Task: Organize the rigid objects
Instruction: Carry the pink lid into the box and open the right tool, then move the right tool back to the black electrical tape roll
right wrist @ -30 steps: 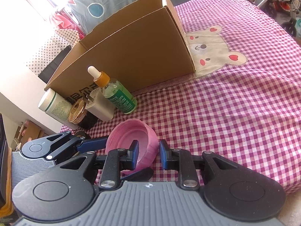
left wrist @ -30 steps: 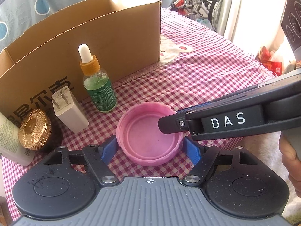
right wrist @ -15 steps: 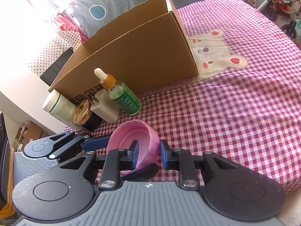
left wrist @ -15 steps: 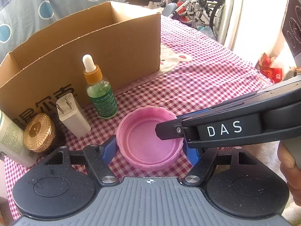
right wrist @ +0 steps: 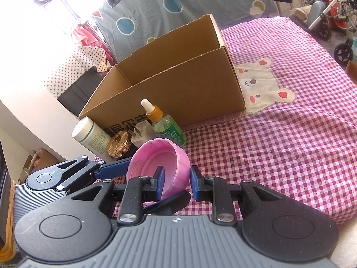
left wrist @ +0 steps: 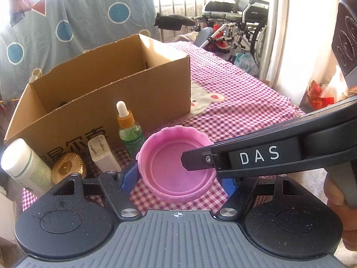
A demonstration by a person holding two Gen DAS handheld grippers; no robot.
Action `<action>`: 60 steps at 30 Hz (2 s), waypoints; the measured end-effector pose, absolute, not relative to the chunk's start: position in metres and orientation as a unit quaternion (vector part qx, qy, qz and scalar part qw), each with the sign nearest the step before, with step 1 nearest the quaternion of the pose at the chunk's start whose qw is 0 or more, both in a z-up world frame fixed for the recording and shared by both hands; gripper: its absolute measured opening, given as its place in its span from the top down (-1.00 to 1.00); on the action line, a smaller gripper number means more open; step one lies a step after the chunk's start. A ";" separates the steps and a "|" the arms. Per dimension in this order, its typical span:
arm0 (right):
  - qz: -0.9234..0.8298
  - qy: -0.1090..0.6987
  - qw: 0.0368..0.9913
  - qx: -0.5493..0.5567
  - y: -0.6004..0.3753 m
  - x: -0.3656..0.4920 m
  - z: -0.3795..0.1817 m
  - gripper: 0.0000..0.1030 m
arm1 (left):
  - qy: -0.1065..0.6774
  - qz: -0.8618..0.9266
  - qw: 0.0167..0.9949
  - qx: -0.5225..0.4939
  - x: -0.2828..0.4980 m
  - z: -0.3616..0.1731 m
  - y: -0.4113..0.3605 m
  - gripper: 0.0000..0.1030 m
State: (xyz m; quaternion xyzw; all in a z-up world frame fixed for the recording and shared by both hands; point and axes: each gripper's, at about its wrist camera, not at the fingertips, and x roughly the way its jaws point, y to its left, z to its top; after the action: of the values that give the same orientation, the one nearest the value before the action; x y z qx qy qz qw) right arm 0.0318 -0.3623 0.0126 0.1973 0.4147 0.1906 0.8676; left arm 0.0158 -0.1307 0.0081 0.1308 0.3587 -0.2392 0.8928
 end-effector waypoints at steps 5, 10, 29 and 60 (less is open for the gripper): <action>0.215 0.379 0.880 0.186 -0.356 0.035 0.046 0.47 | 0.323 -0.223 0.911 0.124 0.016 0.040 -0.121 -0.43; 0.249 0.336 0.895 0.157 -0.342 0.055 0.091 0.47 | 0.289 -0.205 0.928 0.115 0.033 0.081 -0.109 -0.43; 0.286 0.553 0.770 0.139 -0.275 0.330 0.057 0.47 | 0.517 -0.142 0.838 0.100 0.263 0.042 -0.094 -0.43; 0.277 0.475 0.802 0.234 -0.329 0.330 0.088 -0.02 | 0.474 -0.132 0.870 -0.002 0.242 0.094 -0.052 -0.60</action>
State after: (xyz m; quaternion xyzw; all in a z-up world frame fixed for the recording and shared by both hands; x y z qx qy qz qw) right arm 0.3304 -0.3285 0.0878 0.2341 0.4748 0.2767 0.8020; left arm 0.2423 -0.0516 0.0938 -0.0022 0.4744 -0.1320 0.8703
